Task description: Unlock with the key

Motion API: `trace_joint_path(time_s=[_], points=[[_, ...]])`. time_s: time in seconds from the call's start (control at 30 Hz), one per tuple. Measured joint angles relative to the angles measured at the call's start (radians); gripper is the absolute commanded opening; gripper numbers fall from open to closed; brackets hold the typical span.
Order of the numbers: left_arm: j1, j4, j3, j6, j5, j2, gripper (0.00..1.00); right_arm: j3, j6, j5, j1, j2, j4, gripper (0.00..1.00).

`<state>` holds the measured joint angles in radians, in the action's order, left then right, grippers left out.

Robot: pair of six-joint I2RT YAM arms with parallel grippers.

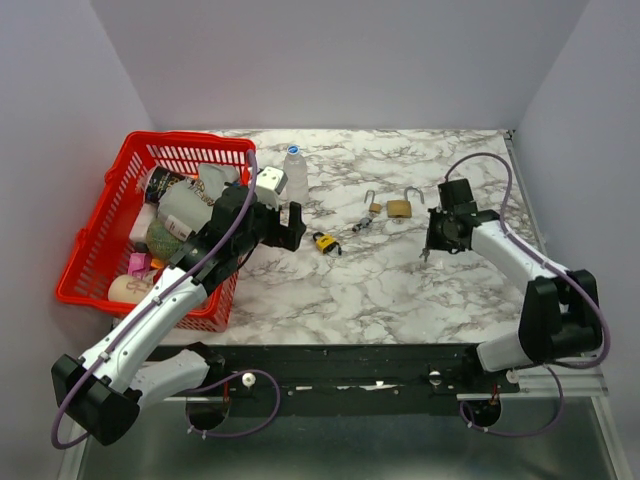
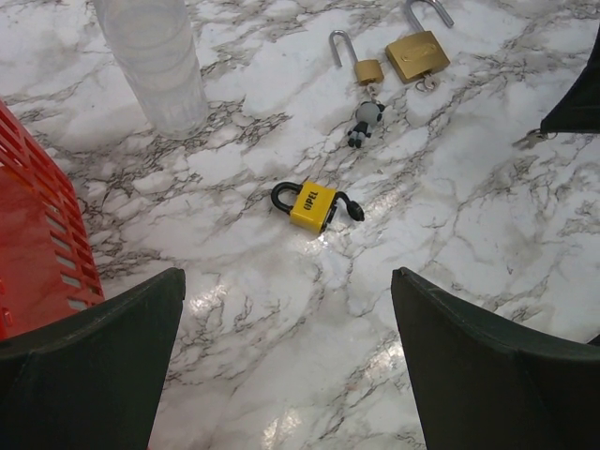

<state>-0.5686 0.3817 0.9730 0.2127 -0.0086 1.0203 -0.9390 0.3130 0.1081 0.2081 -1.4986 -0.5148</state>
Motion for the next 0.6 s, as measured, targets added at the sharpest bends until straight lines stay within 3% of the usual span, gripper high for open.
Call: trace_joint_path(time_s=[0.23, 0.4, 0.6], points=[[0.000, -0.051, -0.035, 0.008, 0.102, -0.011, 0.99, 0.008, -0.035, -0.324, 0.002, 0.217, 0.072, 0.01], [0.000, -0.135, -0.084, 0.034, 0.297, -0.026, 0.99, 0.038, -0.008, -0.575, 0.023, 0.276, 0.155, 0.01], [-0.005, -0.295, -0.104, 0.131, 0.552, 0.038, 0.97, 0.043, 0.042, -0.765, 0.089, 0.306, 0.223, 0.01]])
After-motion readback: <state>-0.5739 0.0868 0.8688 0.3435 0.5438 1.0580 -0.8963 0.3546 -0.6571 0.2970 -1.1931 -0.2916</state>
